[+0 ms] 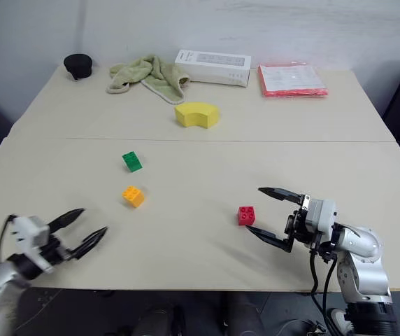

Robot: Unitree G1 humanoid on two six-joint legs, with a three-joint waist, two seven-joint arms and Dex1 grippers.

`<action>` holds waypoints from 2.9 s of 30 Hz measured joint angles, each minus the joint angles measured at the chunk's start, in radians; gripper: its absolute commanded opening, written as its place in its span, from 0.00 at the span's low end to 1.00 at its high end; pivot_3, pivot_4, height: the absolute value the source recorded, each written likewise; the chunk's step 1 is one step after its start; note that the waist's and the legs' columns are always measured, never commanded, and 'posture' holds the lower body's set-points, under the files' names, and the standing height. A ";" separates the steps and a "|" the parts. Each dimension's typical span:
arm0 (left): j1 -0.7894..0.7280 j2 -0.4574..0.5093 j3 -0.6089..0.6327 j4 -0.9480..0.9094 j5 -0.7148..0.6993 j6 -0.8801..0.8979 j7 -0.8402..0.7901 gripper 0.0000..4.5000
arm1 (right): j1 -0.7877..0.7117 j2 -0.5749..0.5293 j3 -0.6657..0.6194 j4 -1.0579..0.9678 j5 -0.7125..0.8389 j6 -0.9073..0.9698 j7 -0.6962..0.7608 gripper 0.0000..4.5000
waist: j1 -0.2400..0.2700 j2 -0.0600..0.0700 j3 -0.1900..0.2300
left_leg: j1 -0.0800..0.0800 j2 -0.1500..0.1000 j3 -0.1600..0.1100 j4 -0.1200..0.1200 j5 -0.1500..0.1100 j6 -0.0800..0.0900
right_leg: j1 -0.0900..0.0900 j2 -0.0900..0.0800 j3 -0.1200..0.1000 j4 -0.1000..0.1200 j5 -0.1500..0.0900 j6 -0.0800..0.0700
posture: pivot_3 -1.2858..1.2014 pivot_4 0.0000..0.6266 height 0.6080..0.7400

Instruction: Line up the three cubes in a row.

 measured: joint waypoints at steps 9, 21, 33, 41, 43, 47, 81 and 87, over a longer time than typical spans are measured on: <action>-0.199 -0.150 -0.177 0.053 0.195 -0.003 0.279 0.92 | 0.006 0.020 0.026 -0.022 -0.029 -0.001 -0.060 1.00 | 0.004 0.000 0.000 | 0.001 -0.002 0.000 0.001 0.002 0.000 | 0.000 0.000 0.000 0.002 0.001 0.001 | 0.52 0.24 1.00; -0.136 -0.070 -0.164 -0.005 0.140 0.014 0.224 0.73 | 0.046 0.019 0.034 -0.035 -0.034 0.002 -0.079 1.00 | 0.002 0.000 0.000 | 0.001 -0.001 -0.001 0.001 0.002 0.000 | 0.000 0.000 0.000 0.002 0.001 0.001 | 0.52 0.24 1.00; -0.145 0.183 -0.033 -0.024 -0.063 0.132 -0.017 1.00 | 0.070 0.019 0.048 -0.068 -0.032 0.023 -0.080 1.00 | -0.001 0.000 0.000 | 0.001 -0.001 -0.001 0.000 0.002 -0.001 | 0.000 0.000 -0.001 0.002 0.000 0.000 | 0.52 0.24 1.00; -0.544 0.309 -0.048 0.380 -0.037 0.172 -0.102 1.00 | 0.073 0.014 0.053 -0.080 -0.031 0.035 -0.087 1.00 | 0.022 0.000 0.000 | -0.001 -0.003 -0.003 0.002 0.004 -0.002 | 0.001 -0.001 -0.004 0.001 0.000 0.000 | 0.52 0.24 1.00; -0.666 0.282 -0.120 0.512 0.028 0.124 -0.115 1.00 | 0.062 0.021 0.061 -0.084 -0.033 0.040 -0.099 1.00 | 0.027 0.000 0.000 | -0.002 -0.004 -0.003 0.003 0.005 -0.004 | 0.001 -0.002 -0.004 0.001 0.001 0.001 | 0.52 0.24 1.00; -0.862 0.200 -0.252 0.809 0.144 0.010 -0.181 1.00 | 0.055 0.032 0.057 -0.102 -0.029 0.042 -0.129 1.00 | 0.026 -0.001 0.001 | -0.009 -0.003 -0.003 0.009 0.004 -0.003 | -0.002 -0.001 -0.006 0.002 0.001 0.002 | 0.52 0.24 1.00; -1.252 0.118 -0.335 1.386 0.422 -0.223 -0.246 0.33 | 0.201 0.045 -0.014 -0.324 0.021 0.090 -0.297 1.00 | 0.025 -0.005 0.003 | -0.018 -0.005 -0.004 0.016 0.005 -0.002 | -0.011 -0.001 -0.016 0.006 0.002 0.004 | 0.52 0.24 1.00; -1.358 0.106 -0.313 1.240 0.350 -0.216 -0.516 0.33 | 0.219 -0.009 -0.057 -0.334 0.043 0.105 -0.283 1.00 | 0.032 -0.005 0.003 | -0.020 -0.007 -0.004 0.017 0.005 -0.002 | -0.010 -0.001 -0.019 0.005 0.002 0.004 | 0.52 0.24 1.00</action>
